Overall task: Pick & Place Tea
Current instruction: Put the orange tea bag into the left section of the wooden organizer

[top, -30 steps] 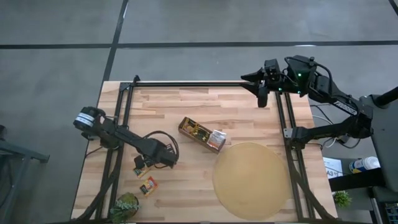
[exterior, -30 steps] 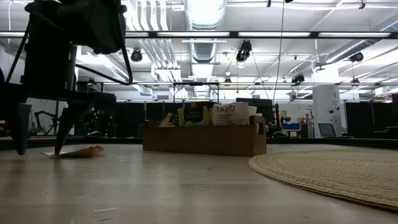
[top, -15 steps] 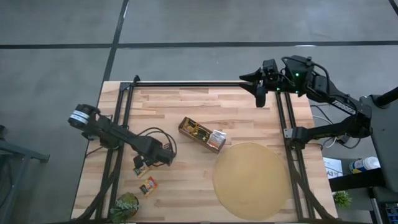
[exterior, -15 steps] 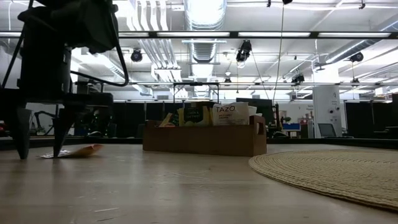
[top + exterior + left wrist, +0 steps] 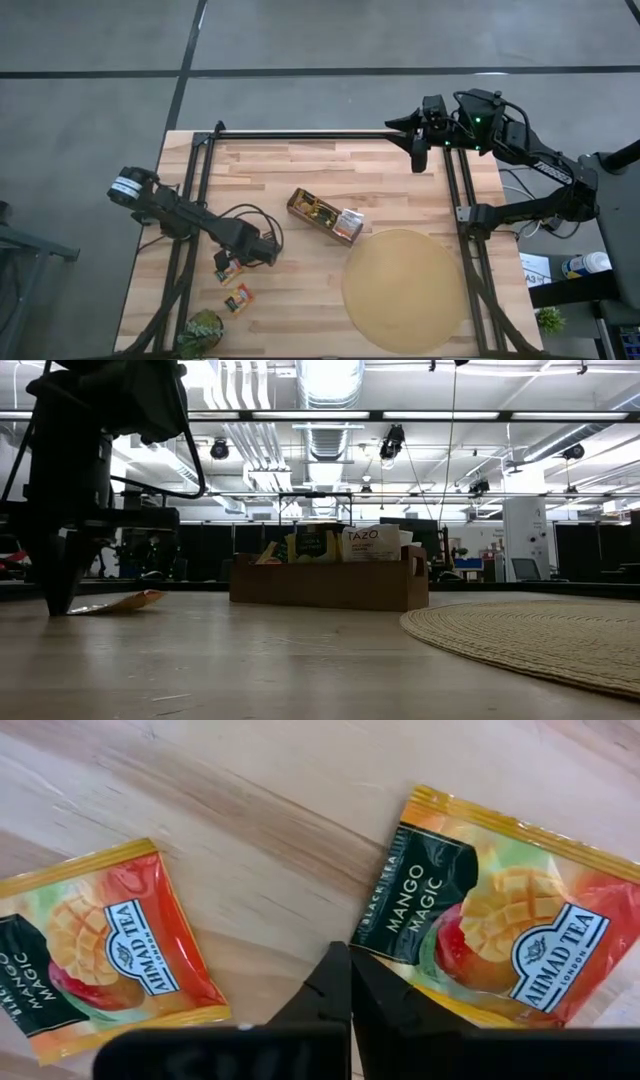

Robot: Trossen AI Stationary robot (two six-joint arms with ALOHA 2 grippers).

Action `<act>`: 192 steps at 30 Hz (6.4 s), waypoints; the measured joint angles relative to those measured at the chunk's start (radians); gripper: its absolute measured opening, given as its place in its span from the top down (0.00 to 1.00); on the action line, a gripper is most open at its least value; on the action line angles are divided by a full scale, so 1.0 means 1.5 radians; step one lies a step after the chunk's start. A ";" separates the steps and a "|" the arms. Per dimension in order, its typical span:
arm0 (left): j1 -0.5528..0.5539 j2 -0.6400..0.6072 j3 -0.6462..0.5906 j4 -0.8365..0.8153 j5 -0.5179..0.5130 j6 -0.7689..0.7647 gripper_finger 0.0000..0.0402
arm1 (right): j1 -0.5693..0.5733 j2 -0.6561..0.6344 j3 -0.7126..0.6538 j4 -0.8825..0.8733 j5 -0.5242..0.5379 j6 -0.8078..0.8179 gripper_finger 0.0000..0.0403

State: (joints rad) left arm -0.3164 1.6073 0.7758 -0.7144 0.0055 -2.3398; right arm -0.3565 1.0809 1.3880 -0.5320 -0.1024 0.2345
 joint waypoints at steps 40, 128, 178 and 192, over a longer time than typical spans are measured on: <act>-0.001 -0.153 0.047 -0.025 -0.246 0.095 1.00 | 0.000 0.000 0.000 -0.001 -0.002 -0.007 0.58; 0.215 0.085 0.124 -0.030 0.000 0.532 0.69 | 0.000 0.001 -0.001 -0.007 -0.001 -0.034 0.58; 0.251 -0.096 0.335 -0.172 -0.367 1.491 1.00 | 0.000 -0.008 -0.001 -0.007 -0.001 -0.019 0.58; 0.244 -0.061 0.315 -0.051 -0.479 1.809 1.00 | 0.001 -0.008 -0.001 -0.007 0.082 0.016 0.58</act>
State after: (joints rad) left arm 0.0497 1.5156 1.2485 -0.7909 -0.7136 0.3734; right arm -0.3556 1.0683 1.3872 -0.5430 0.0206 0.2581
